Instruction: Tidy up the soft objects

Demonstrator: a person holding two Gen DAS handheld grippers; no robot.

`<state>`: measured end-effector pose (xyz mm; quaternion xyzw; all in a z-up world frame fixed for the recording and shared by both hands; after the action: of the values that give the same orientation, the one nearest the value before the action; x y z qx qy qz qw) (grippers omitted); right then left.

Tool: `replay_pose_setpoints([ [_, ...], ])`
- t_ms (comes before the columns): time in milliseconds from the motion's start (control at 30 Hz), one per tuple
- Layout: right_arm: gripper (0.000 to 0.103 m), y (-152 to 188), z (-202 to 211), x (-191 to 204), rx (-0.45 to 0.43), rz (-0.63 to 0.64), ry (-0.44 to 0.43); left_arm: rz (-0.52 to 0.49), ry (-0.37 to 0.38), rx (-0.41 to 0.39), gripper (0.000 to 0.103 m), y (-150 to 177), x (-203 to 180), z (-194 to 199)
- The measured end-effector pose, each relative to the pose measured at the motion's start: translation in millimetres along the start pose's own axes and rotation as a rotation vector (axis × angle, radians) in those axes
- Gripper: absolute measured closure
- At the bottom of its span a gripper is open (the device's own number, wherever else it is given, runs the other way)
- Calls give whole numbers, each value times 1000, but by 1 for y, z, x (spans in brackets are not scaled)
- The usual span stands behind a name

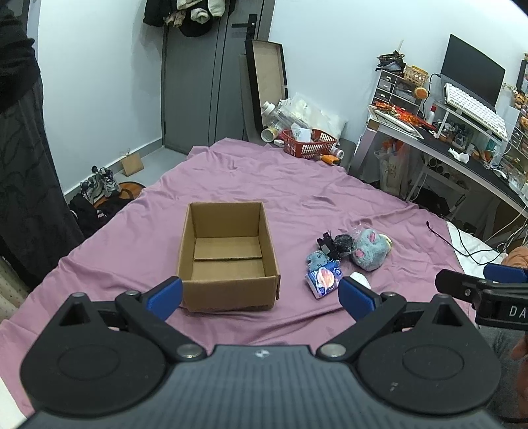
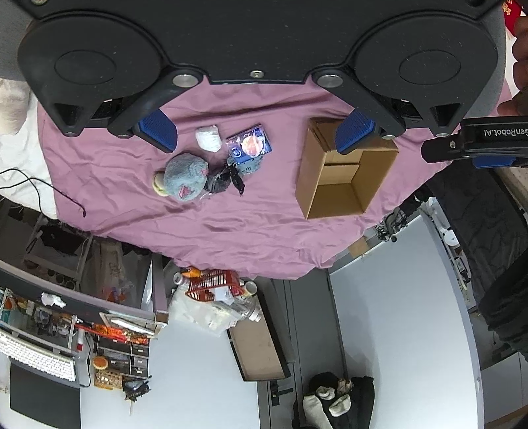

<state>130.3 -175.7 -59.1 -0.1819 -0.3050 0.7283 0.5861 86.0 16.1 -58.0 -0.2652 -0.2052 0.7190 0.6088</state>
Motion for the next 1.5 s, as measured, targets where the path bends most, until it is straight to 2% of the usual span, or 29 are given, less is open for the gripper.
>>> replay_pose_setpoints([
  [433,0,9,-54,-41,81,-89,8,5,47,58,4,-1,-19,-59],
  [733,0,7,-97,-66,142,-133,-26,-13,69,93,10,-10,-50,-108],
  [867,9,7,-116,-79,169,-158,-43,-57,97,111,12,-10,-69,-126],
  [1167,13,4,-149,-98,220,-216,-105,-75,128,175,31,-13,-99,-167],
  [1267,18,7,-161,-104,248,-249,-128,-75,137,207,36,-12,-106,-182],
  [1367,25,9,-170,-108,267,-277,-155,-73,135,236,38,-9,-110,-198],
  [1500,26,11,-185,-112,291,-304,-175,-63,122,275,38,-7,-111,-221],
])
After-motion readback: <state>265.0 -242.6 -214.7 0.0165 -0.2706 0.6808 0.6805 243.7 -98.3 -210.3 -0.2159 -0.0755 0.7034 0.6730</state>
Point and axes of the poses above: each gripper's, at about its wrist camera, not at the fingertips, and z roughly against the way its jaws point, x to its left, y to its underside, the point moved 10 cm from there along -z, roughly the way its jaws point, and after that the axes turned 9 degrees about x, right-handed, at the moved point
